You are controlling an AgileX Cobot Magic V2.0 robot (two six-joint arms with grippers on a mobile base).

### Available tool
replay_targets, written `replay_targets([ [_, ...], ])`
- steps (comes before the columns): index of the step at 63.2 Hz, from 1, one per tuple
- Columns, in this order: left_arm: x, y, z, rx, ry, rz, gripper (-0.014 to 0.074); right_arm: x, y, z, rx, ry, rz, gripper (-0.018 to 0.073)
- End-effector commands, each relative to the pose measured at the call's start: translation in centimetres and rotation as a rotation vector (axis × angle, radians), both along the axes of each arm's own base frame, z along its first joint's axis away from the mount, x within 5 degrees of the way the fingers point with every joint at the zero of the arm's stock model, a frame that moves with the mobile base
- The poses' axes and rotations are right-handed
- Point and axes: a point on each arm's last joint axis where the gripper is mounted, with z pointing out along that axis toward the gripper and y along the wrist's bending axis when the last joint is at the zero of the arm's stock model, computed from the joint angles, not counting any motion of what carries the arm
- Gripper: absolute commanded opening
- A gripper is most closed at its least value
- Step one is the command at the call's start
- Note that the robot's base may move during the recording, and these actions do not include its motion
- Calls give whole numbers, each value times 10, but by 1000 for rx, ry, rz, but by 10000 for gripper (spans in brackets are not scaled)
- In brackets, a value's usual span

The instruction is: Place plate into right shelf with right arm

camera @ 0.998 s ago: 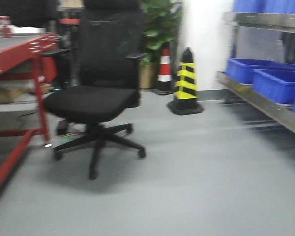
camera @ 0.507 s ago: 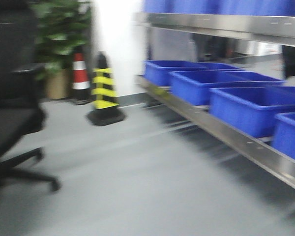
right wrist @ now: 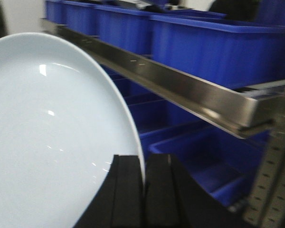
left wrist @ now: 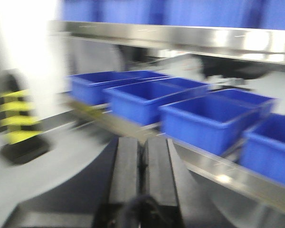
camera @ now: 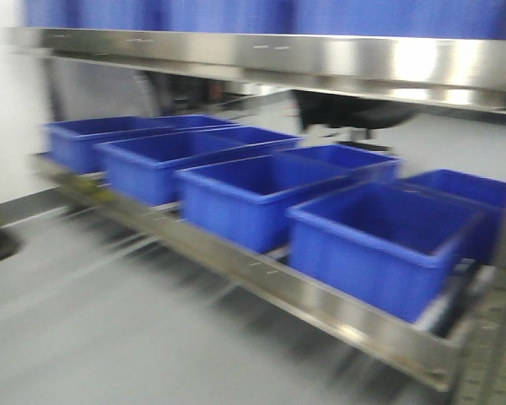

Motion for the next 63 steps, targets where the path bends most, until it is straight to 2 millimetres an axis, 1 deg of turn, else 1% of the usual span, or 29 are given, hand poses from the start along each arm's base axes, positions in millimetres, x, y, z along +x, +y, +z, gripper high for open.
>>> replay_targets([
  [1, -1, 2, 6, -11, -90, 19, -47, -2, 0, 17, 11, -115, 5, 54],
  [63, -1, 2, 6, -11, -90, 19, -47, -2, 0, 17, 11, -115, 5, 54],
])
